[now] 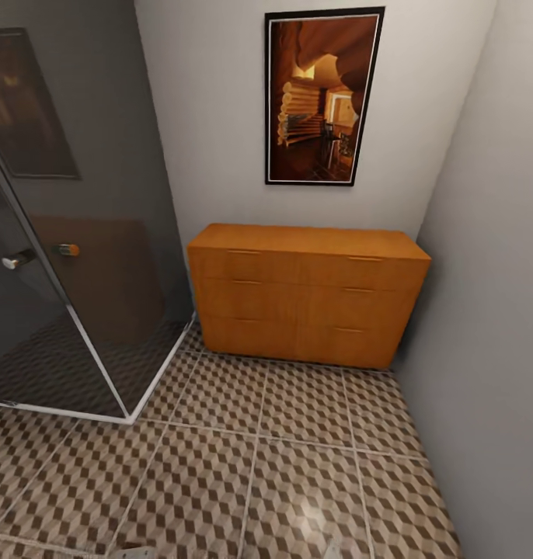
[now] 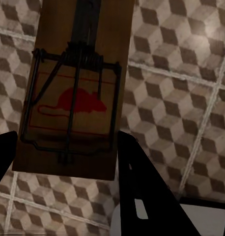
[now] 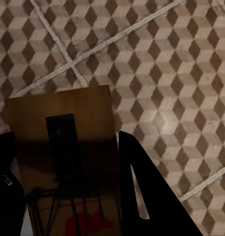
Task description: Take the four mousetraps from the cabinet in the bathroom and place them on the bathroom floor. Make sure all four end up on the same floor surface, and ensure that at least two of them are either under or directly next to the same bathroom sink.
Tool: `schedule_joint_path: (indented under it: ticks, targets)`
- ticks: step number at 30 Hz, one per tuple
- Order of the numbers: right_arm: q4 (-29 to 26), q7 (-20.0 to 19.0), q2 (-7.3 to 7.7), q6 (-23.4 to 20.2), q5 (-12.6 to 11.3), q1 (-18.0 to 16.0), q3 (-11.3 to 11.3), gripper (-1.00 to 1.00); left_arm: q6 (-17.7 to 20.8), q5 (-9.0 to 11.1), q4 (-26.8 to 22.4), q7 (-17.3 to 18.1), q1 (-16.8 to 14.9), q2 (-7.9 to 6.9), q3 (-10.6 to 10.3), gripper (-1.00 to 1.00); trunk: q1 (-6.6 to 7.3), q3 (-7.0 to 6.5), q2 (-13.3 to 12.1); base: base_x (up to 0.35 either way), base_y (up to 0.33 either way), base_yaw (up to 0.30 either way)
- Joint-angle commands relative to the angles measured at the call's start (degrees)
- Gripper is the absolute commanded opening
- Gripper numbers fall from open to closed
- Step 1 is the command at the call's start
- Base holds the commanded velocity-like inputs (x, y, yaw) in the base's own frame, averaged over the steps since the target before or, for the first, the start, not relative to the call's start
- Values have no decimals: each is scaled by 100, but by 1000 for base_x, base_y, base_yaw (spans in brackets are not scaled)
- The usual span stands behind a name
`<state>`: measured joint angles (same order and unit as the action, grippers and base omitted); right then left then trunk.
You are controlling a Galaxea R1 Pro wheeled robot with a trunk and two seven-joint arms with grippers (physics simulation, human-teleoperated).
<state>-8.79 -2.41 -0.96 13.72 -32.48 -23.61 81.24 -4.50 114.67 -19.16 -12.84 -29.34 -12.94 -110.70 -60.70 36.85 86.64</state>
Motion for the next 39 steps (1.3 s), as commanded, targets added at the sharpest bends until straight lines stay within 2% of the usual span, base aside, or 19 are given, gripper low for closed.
schedule_joint_path:
  ticks: [1,39]
  targets:
    - [9,-31,-8,26,-82,-1,32,-100,-42,46,-23,-35,-10,-6,-48,-100,0,5,3,0,0,288]
    - [10,-31,-19,26,-74,76,32,-100,-42,46,-19,-35,-1,-6,-48,-100,0,5,3,0,0,288]
